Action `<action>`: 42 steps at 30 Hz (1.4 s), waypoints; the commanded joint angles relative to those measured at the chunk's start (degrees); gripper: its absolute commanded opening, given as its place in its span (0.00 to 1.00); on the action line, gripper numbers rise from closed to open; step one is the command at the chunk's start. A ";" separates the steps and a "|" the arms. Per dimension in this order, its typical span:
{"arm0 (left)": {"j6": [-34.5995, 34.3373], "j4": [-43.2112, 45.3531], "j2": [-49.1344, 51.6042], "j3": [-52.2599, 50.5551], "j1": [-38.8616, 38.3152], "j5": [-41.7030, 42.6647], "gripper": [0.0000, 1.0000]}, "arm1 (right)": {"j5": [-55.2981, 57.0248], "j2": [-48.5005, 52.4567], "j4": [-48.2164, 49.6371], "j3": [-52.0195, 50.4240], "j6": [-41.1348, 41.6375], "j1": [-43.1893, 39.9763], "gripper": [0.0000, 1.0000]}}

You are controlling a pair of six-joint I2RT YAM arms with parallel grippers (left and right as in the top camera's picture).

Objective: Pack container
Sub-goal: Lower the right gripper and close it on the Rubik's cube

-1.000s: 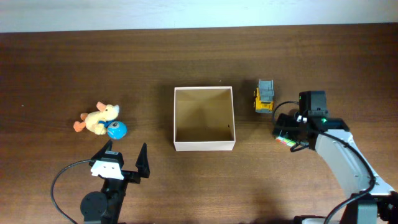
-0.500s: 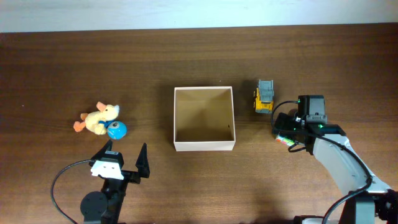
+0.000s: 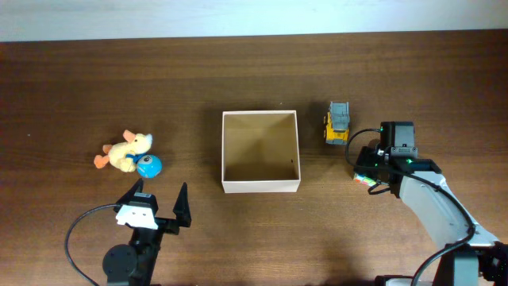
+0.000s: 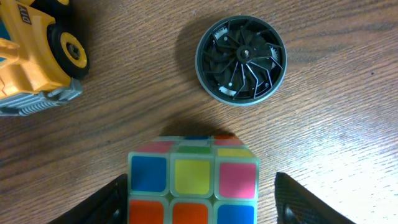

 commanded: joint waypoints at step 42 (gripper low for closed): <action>1.11 0.13 -0.55 -0.35 -0.26 0.61 0.99 | -2.08 0.26 0.59 -0.52 -1.97 -0.33 0.66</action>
